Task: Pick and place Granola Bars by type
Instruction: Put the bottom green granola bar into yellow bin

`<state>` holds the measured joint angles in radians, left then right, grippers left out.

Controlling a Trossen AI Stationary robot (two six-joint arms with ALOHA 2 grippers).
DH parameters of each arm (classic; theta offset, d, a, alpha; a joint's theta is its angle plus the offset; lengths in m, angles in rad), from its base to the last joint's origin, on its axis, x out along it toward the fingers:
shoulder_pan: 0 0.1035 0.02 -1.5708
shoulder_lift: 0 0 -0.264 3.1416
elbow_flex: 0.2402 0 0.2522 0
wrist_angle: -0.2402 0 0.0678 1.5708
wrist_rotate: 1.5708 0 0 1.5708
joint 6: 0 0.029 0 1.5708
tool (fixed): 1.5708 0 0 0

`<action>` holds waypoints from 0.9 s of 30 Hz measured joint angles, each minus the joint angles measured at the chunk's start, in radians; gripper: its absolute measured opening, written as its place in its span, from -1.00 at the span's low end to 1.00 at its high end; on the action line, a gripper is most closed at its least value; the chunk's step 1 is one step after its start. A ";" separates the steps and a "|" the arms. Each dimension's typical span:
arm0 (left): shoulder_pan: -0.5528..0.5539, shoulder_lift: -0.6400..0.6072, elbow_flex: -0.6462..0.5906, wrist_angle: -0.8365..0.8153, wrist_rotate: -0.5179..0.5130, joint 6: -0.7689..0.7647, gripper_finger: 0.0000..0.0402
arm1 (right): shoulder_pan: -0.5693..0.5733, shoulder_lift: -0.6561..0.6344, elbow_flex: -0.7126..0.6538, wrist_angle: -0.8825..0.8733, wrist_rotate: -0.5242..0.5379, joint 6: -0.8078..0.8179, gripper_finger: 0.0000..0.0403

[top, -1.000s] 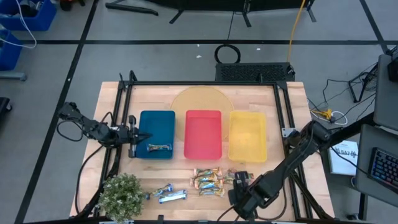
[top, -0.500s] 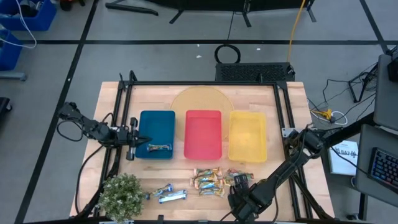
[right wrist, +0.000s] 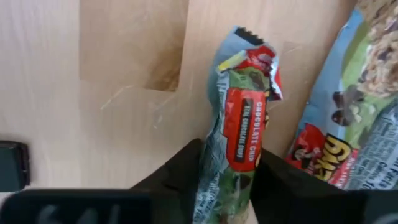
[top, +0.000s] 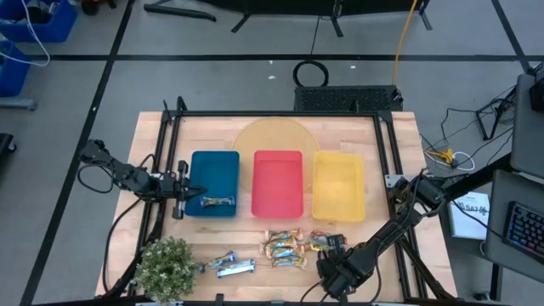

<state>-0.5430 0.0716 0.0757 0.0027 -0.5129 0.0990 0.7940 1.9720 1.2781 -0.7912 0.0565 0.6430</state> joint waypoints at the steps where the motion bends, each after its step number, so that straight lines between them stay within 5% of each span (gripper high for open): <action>1: 0.000 0.000 0.000 0.000 0.000 0.000 -0.96 | 0.000 0.000 0.001 0.005 -0.006 0.000 -0.55; 6: 0.000 0.000 0.000 0.000 0.001 0.000 -0.96 | 0.000 -0.034 0.033 0.008 -0.004 0.000 -0.88; 19: 0.000 0.000 0.000 -0.001 0.004 0.007 -0.96 | -0.032 -0.325 0.143 -0.125 0.292 -0.073 -0.89; 24: 0.000 0.000 0.000 -0.002 0.011 0.026 -0.96 | -0.141 -0.463 0.129 -0.426 0.493 -0.069 -0.88; 27: 0.000 0.000 0.000 -0.003 0.016 0.039 -0.96 | -0.255 -0.528 0.083 -0.462 0.476 -0.140 -0.83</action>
<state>-0.5430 0.0715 0.0757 -0.0002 -0.4972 0.1380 0.5386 1.4439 1.3609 -1.2529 0.5326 0.5033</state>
